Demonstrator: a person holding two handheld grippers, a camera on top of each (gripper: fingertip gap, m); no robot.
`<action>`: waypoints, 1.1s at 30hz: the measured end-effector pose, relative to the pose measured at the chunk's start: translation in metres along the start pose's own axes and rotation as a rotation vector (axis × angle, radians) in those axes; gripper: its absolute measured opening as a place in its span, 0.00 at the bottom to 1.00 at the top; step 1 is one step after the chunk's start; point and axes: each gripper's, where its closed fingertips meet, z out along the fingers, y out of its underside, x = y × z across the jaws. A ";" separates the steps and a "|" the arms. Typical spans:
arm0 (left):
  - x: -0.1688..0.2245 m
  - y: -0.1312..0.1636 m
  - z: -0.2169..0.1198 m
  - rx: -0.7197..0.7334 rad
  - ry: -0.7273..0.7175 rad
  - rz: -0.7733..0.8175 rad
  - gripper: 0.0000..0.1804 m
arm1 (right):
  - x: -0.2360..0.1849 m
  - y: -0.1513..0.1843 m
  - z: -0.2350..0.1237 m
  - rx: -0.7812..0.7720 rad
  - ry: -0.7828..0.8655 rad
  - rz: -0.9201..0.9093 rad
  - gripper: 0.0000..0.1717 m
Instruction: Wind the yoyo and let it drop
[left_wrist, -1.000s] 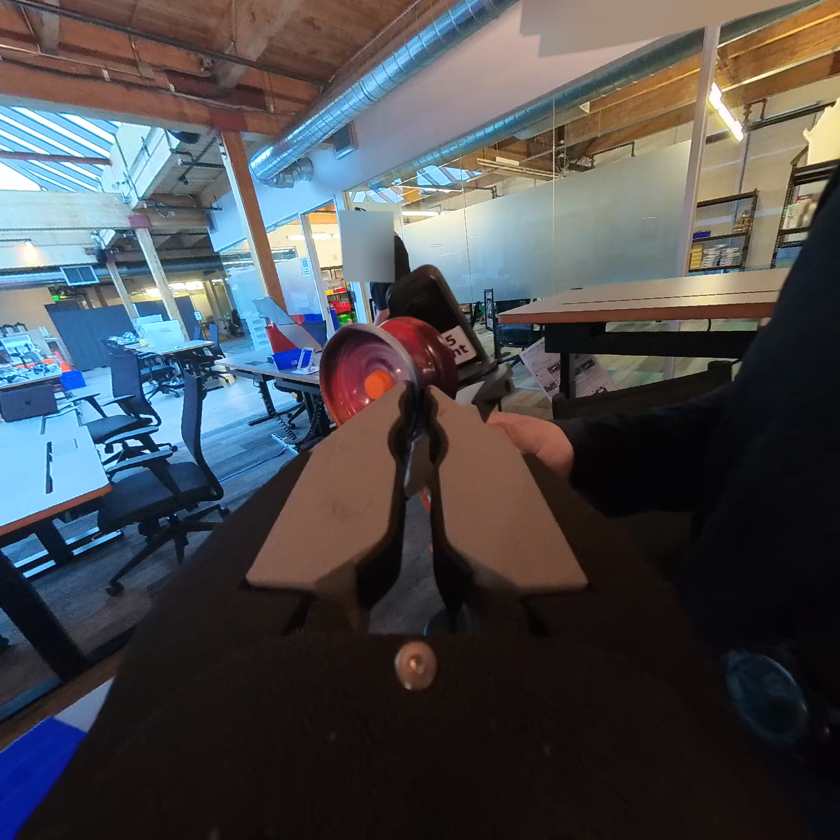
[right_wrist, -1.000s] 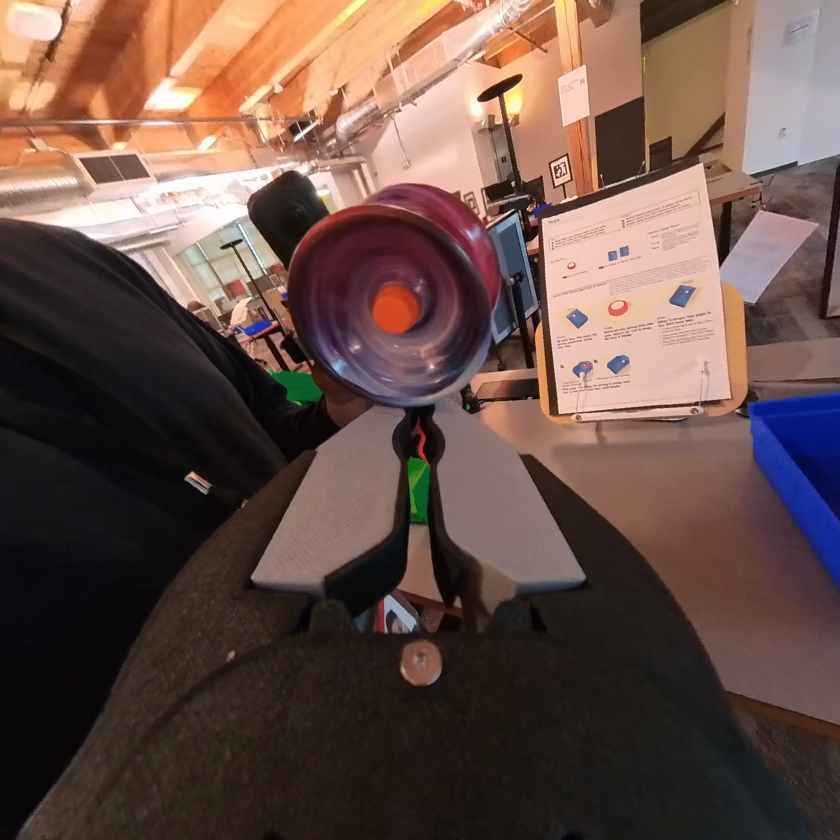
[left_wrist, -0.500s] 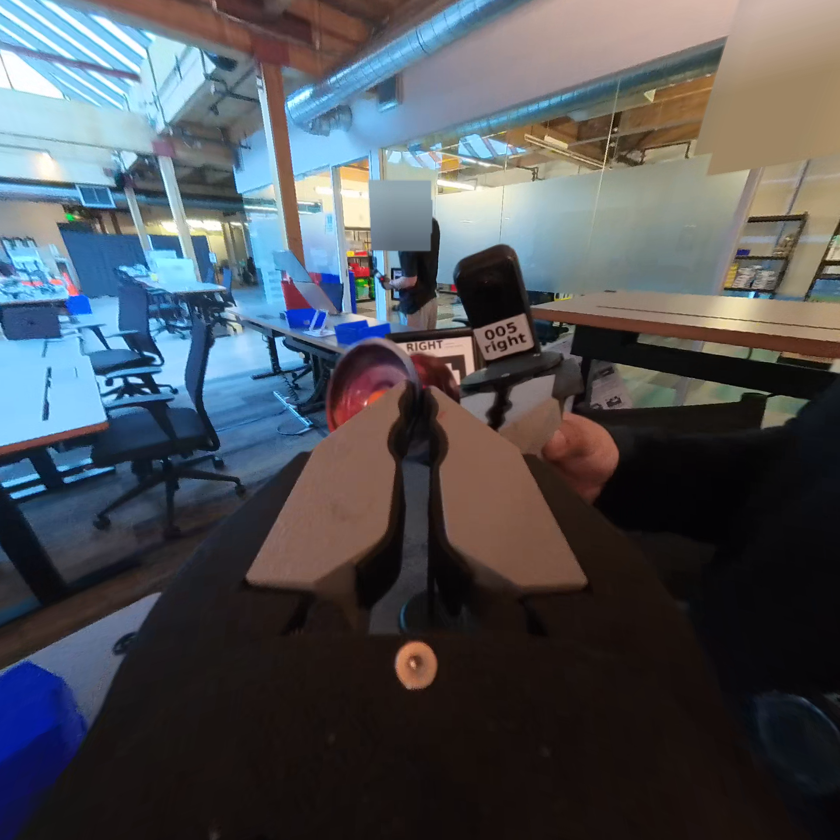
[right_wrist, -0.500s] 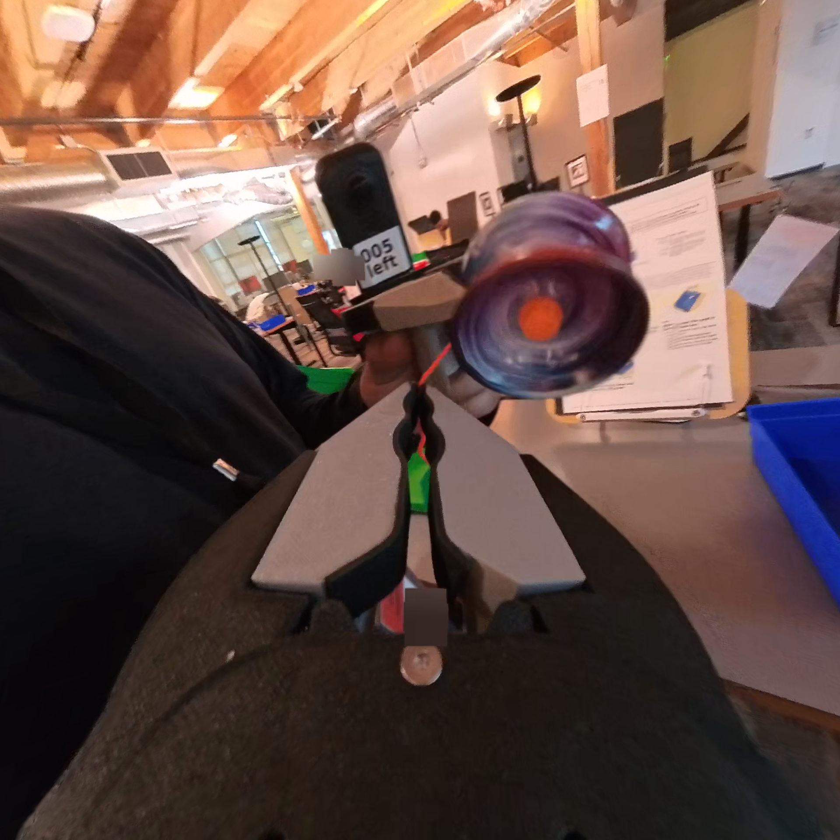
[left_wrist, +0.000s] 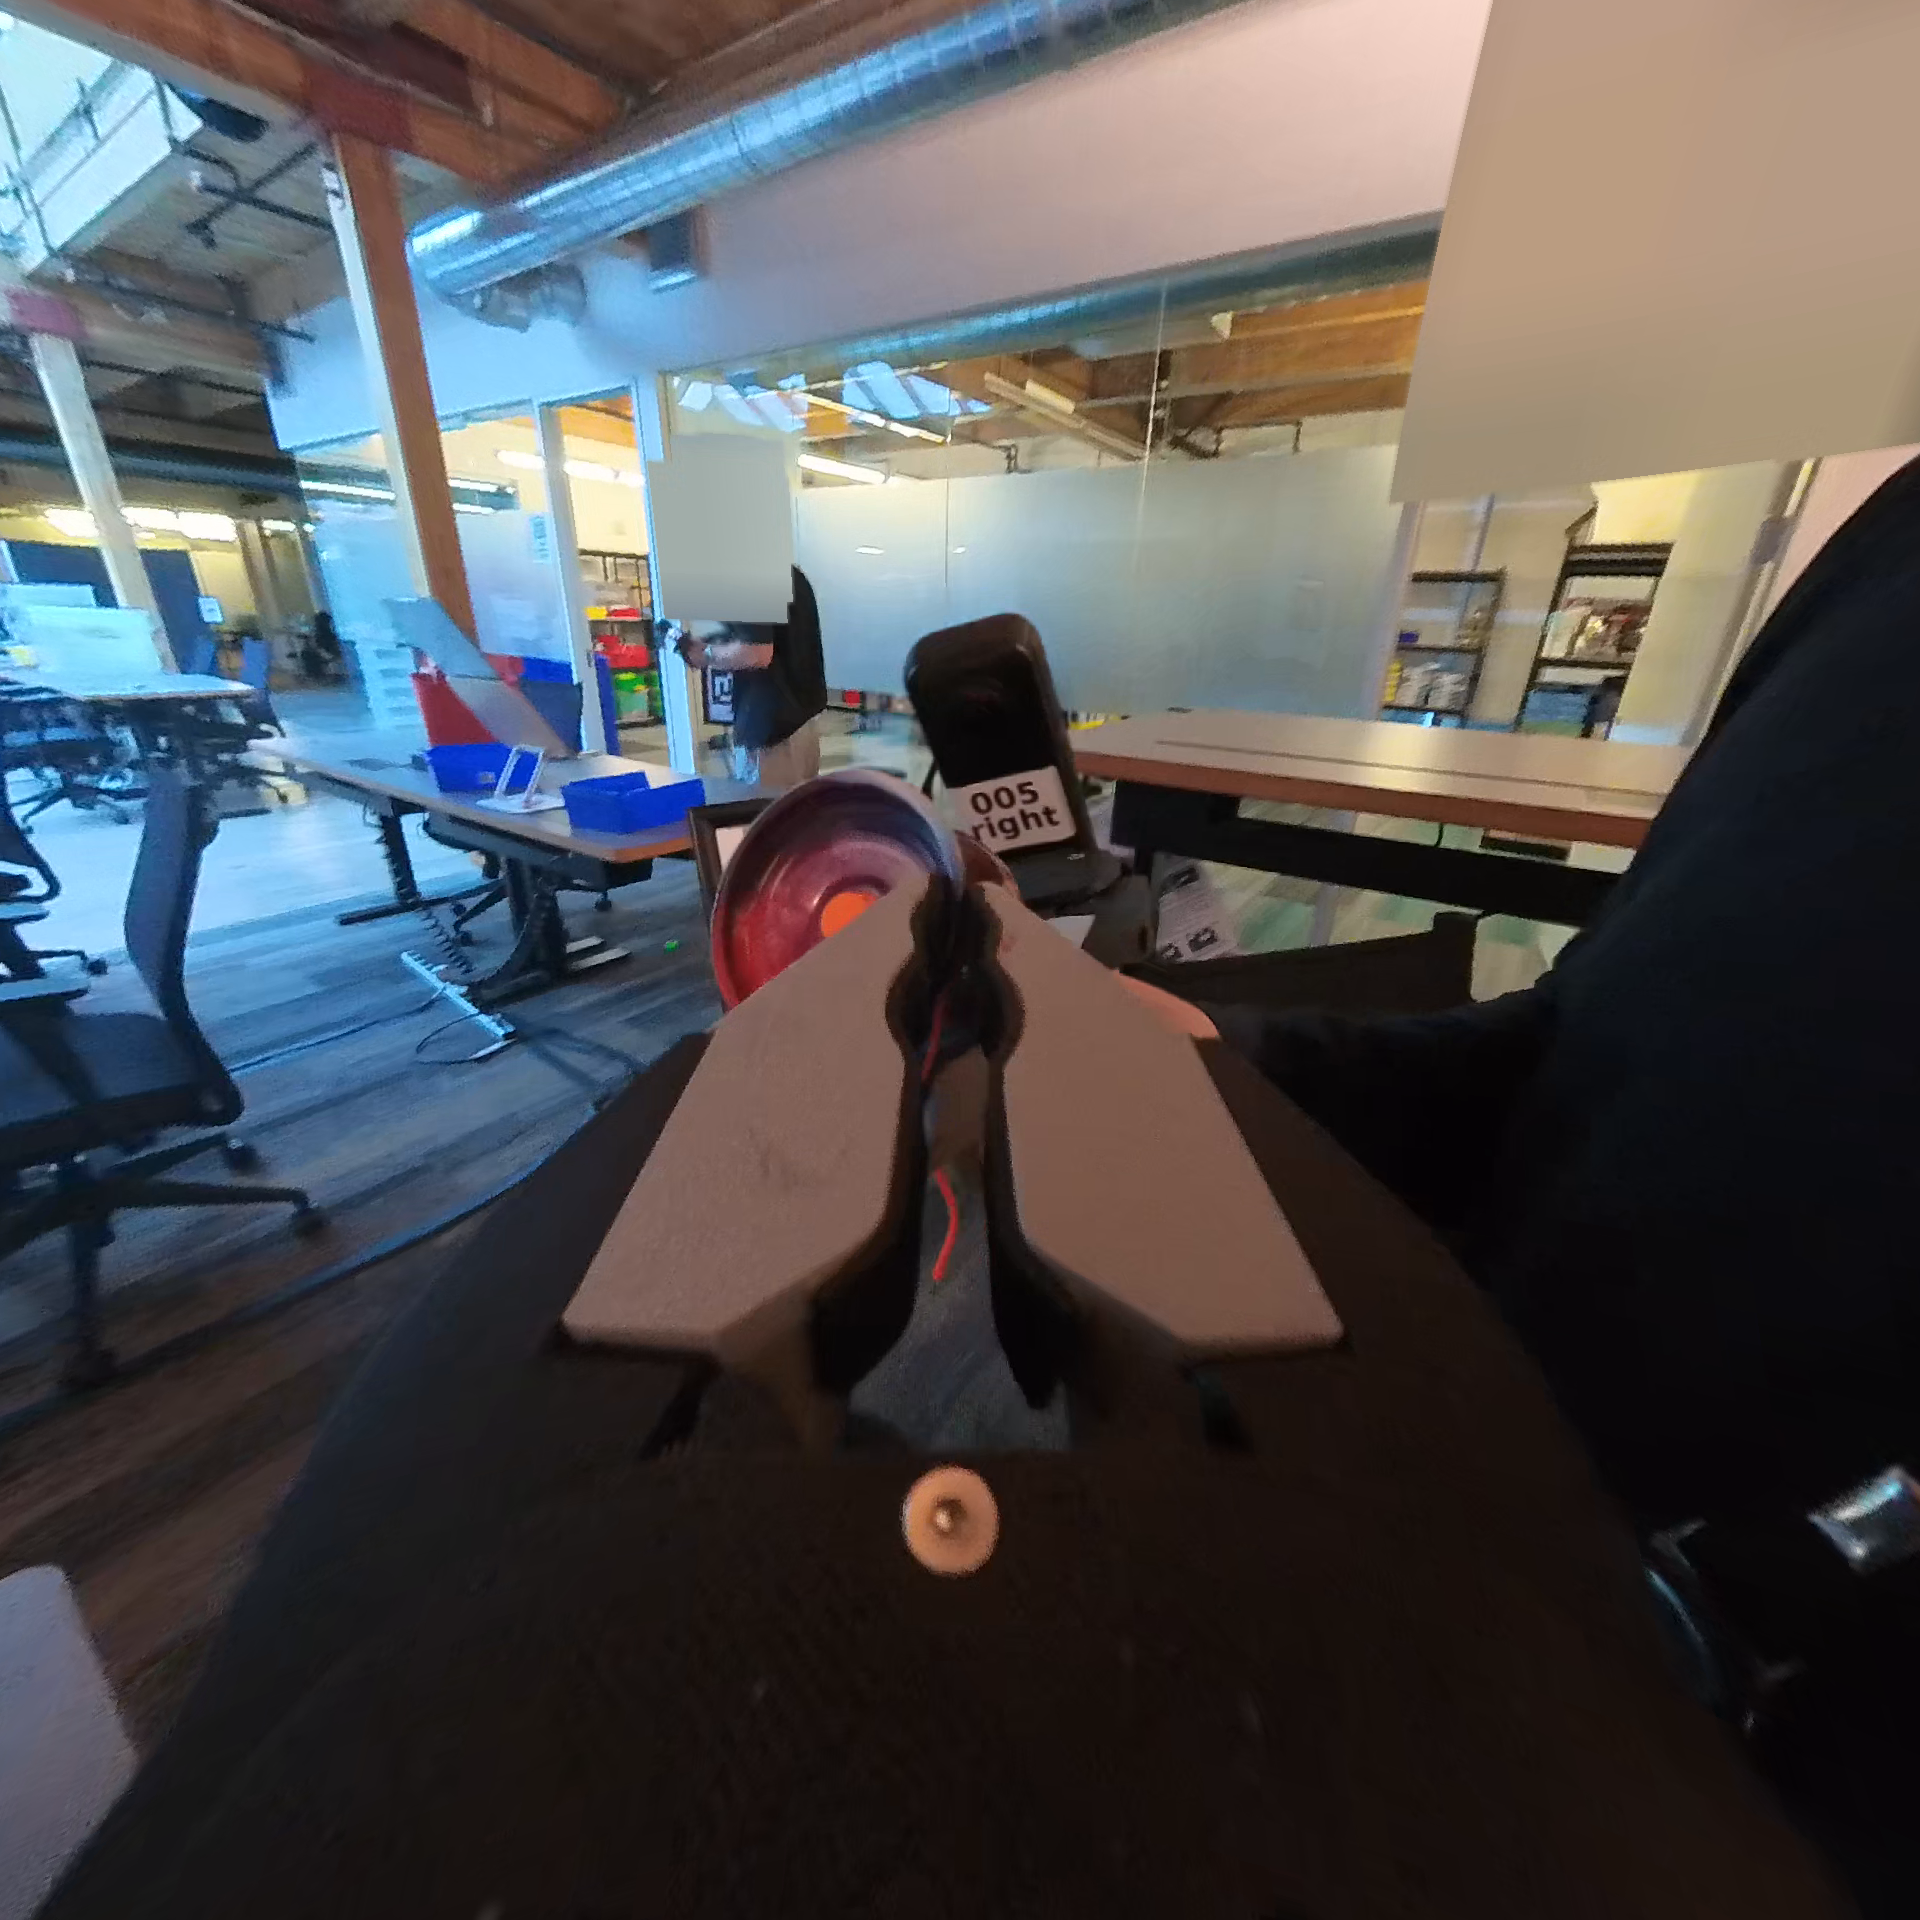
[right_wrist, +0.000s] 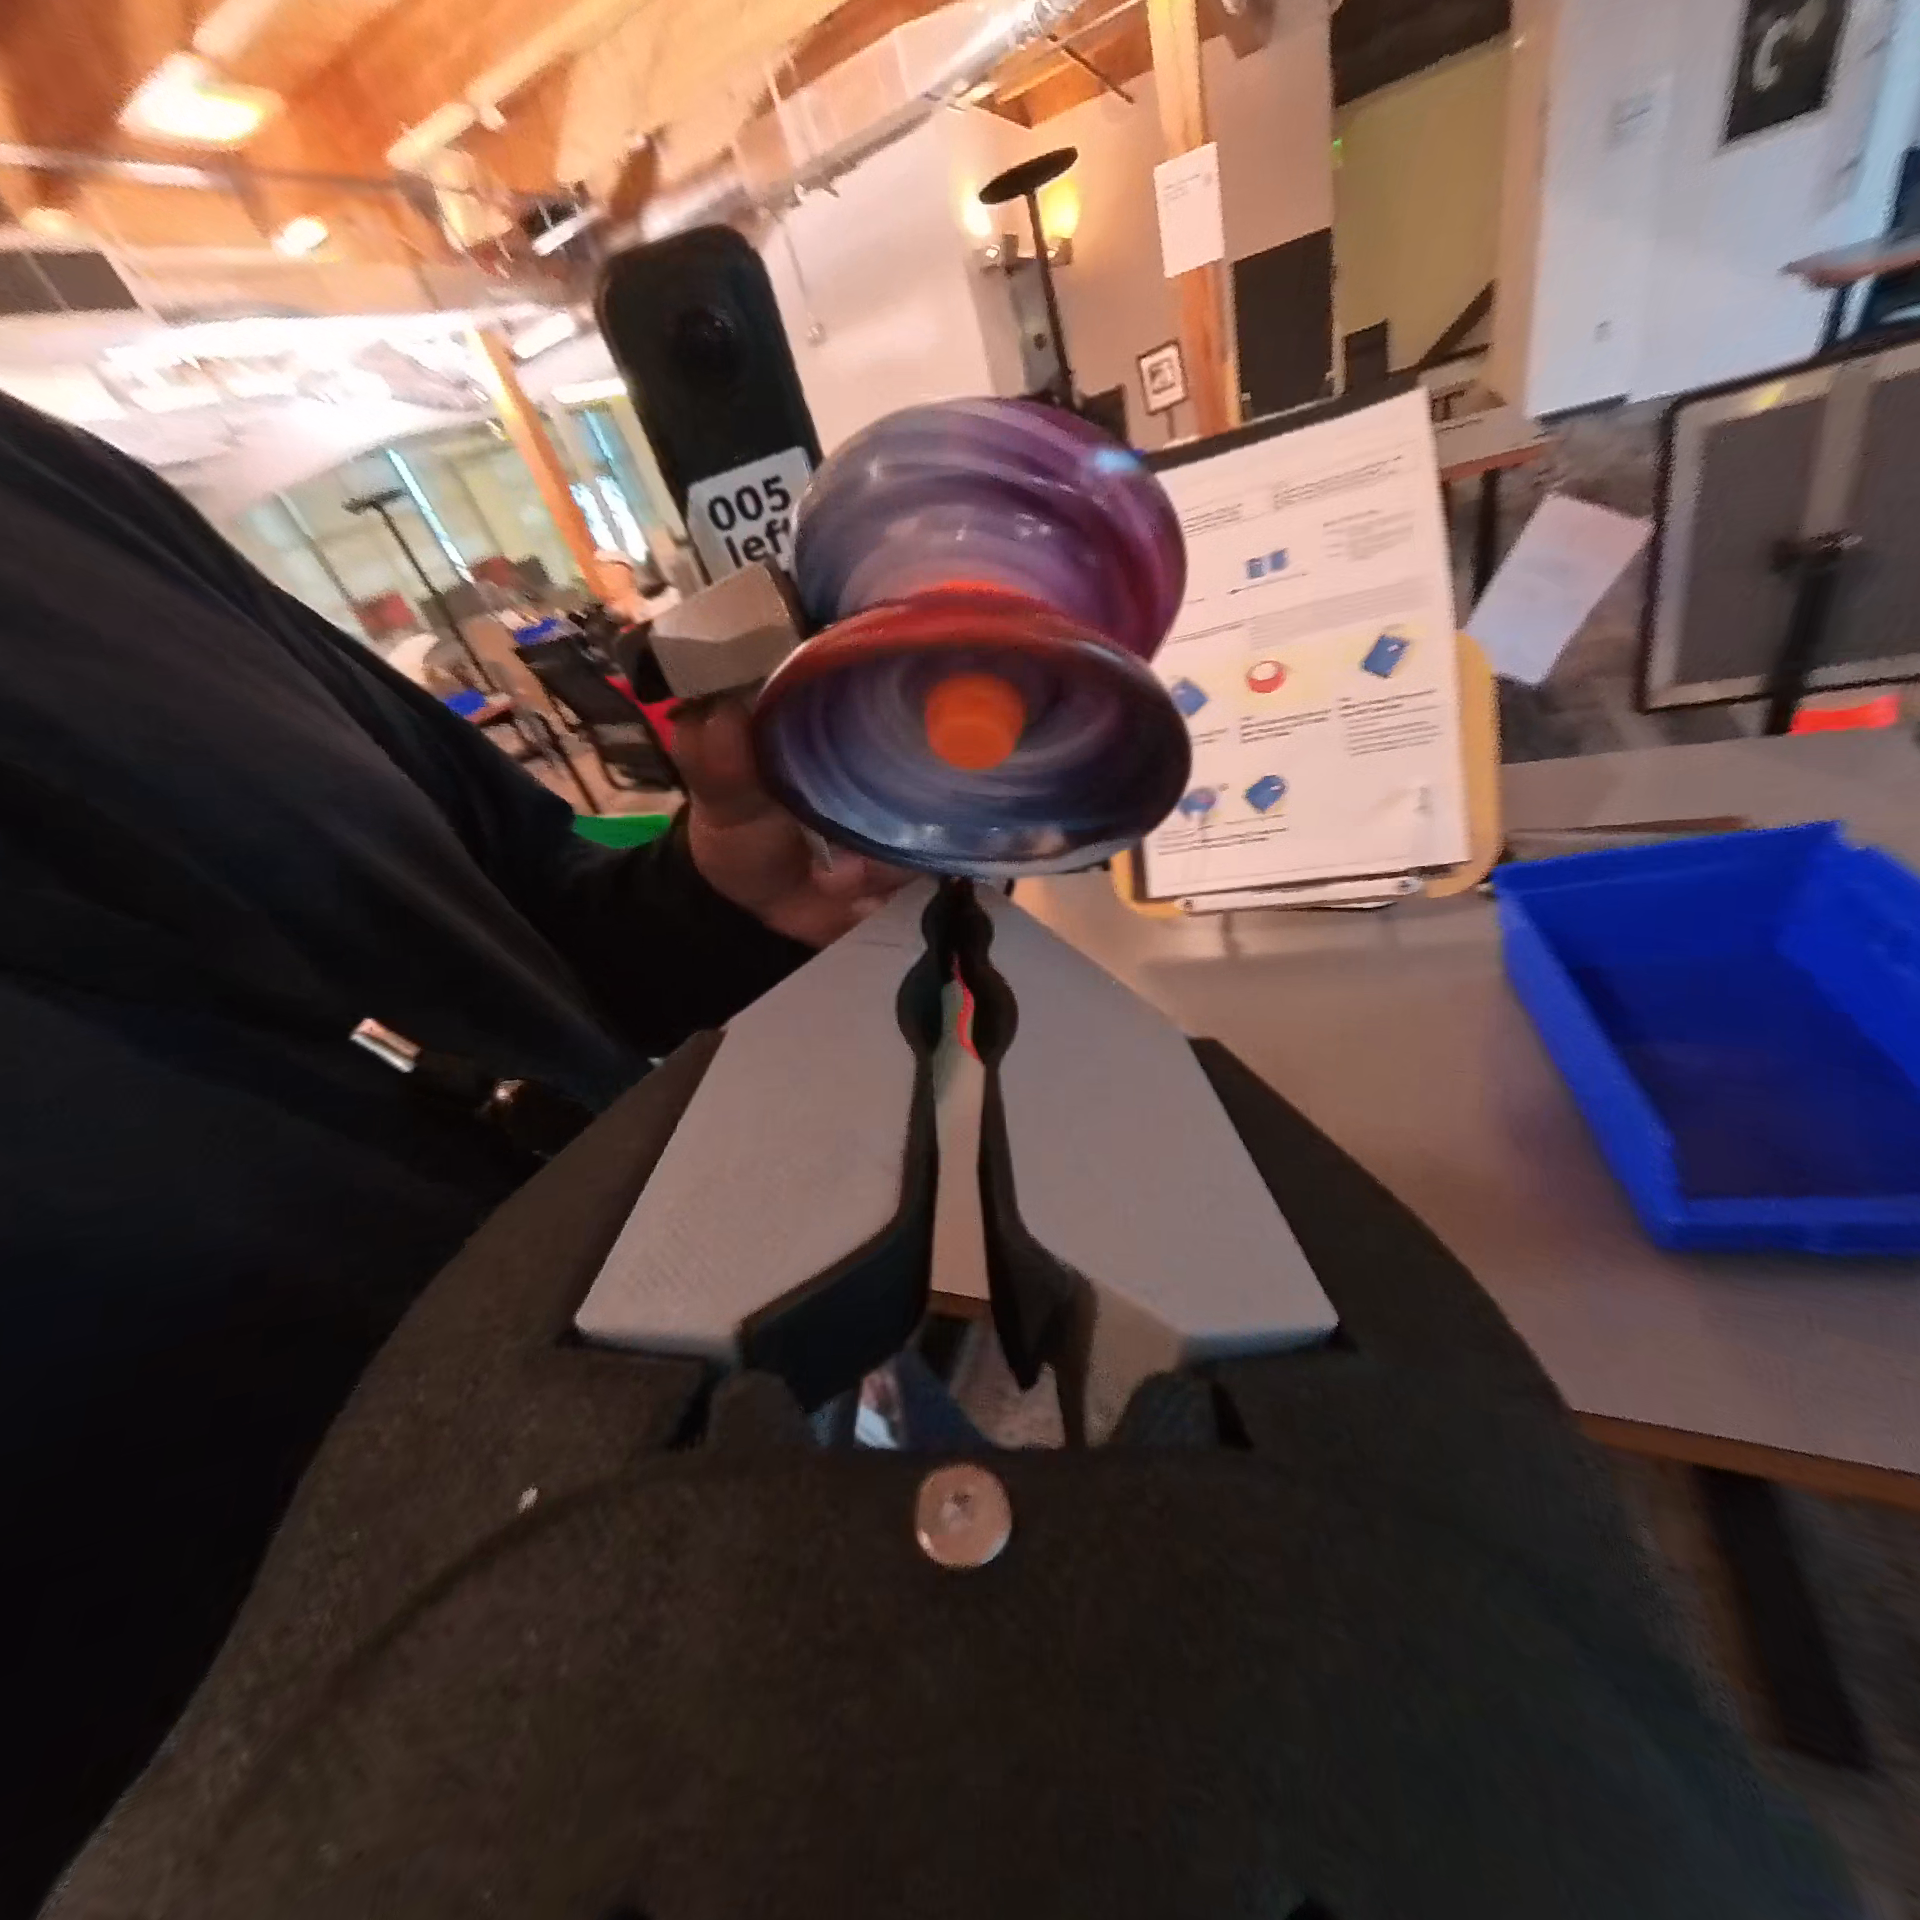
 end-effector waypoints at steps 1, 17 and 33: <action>0.001 -0.004 -0.001 0.017 0.005 0.002 0.00 | 0.000 -0.004 -0.001 -0.003 0.020 -0.037 0.00; 0.028 -0.071 0.012 0.100 -0.059 0.521 0.01 | -0.019 -0.098 -0.005 0.205 -0.038 -0.215 0.00; 0.007 -0.069 0.020 0.052 -0.053 0.500 0.00 | -0.014 -0.107 -0.005 0.282 -0.116 -0.153 0.00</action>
